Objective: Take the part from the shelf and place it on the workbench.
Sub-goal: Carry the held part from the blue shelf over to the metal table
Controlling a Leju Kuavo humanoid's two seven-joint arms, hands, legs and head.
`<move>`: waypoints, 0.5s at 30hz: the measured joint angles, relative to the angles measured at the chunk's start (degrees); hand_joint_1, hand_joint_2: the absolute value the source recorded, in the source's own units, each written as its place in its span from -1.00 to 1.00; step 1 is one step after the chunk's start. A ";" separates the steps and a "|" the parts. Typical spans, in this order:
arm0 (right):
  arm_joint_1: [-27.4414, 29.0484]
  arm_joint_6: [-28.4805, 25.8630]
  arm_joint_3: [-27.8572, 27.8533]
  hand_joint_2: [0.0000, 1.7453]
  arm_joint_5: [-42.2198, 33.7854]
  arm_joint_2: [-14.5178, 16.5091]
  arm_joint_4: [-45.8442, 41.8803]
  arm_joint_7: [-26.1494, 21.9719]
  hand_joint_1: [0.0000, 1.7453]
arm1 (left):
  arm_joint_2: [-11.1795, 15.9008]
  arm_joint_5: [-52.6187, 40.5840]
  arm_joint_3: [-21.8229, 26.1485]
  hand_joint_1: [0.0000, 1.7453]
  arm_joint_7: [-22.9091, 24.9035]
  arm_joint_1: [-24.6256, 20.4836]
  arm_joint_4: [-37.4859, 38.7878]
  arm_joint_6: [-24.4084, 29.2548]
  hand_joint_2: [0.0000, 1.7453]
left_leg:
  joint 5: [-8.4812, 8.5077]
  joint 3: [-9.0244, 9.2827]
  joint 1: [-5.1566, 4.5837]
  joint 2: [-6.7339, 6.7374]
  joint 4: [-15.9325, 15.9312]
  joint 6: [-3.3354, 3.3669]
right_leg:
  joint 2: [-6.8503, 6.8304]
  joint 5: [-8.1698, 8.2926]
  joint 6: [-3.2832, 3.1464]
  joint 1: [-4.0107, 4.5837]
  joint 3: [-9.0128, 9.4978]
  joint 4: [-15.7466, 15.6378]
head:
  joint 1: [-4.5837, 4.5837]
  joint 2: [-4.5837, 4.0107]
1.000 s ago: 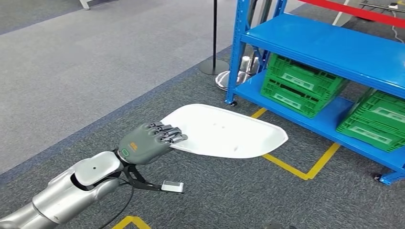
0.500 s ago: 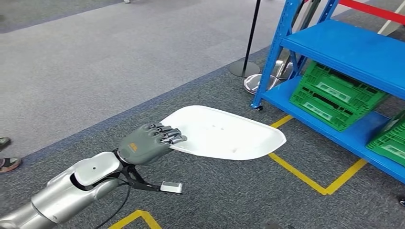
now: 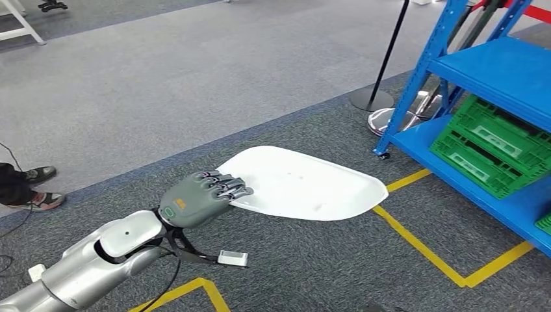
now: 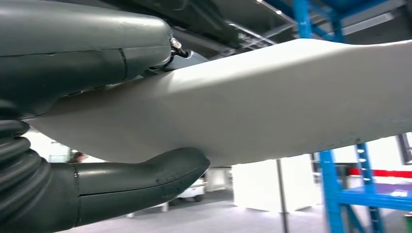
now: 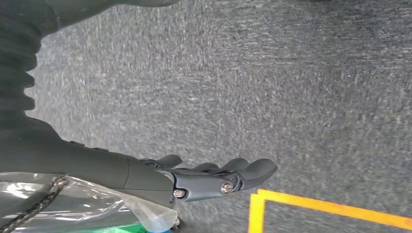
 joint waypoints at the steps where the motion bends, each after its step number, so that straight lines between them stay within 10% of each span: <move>1: 0.02 -0.07 0.00 1.00 0.01 0.01 0.00 0.00 -1.00 | 0.00 -0.09 0.01 1.00 0.03 0.01 -0.05 0.02 1.00 | -0.24 0.17 -0.35 0.46 -0.65 0.34 | -0.65 -0.12 0.27 0.14 0.13 -0.10 | 0.00 0.00; 3: -0.04 -0.20 0.02 1.00 0.02 0.01 -0.03 -0.02 -1.00 | 0.02 -0.20 0.01 1.00 0.07 0.15 -0.16 0.04 1.00 | 0.01 0.12 -0.27 -1.07 -1.17 0.92 | -1.61 -0.43 0.85 0.11 0.36 -0.31 | -0.01 0.01; 5: -0.16 -0.45 0.04 1.00 0.04 0.01 -0.09 -0.13 -1.00 | 0.05 -0.41 0.05 1.00 0.14 0.20 -0.27 0.14 1.00 | 0.38 0.36 0.09 -2.59 -1.79 1.62 | 0.80 -2.00 1.28 -0.07 -0.43 1.64 | 0.11 0.01; 9: 0.22 -0.94 0.04 1.00 0.05 -0.02 -0.13 -0.22 -1.00 | -0.14 -0.76 -0.01 1.00 0.34 0.39 -0.34 0.36 1.00 | 0.48 0.46 0.23 -5.76 -1.98 2.28 | 5.26 -7.51 1.43 -0.14 -7.49 15.33 | 0.51 0.01; 11: 0.40 -1.22 0.04 1.00 0.05 -0.09 -0.13 -0.20 -1.00 | -0.08 -0.83 -0.03 1.00 0.38 0.70 -0.34 0.49 1.00 | 0.45 0.52 0.29 -7.56 -1.85 2.23 | 5.43 -5.26 1.47 -0.18 -8.02 14.63 | 0.51 0.02; 15: 0.60 -1.97 0.04 1.00 0.08 -0.42 -0.12 -0.21 -1.00 | -0.01 -0.87 -0.01 1.00 0.60 0.99 -0.34 0.81 1.00 | -0.01 0.06 0.59 -10.70 -0.74 1.22 | 9.71 1.06 1.37 -0.70 -2.48 1.64 | 0.50 0.00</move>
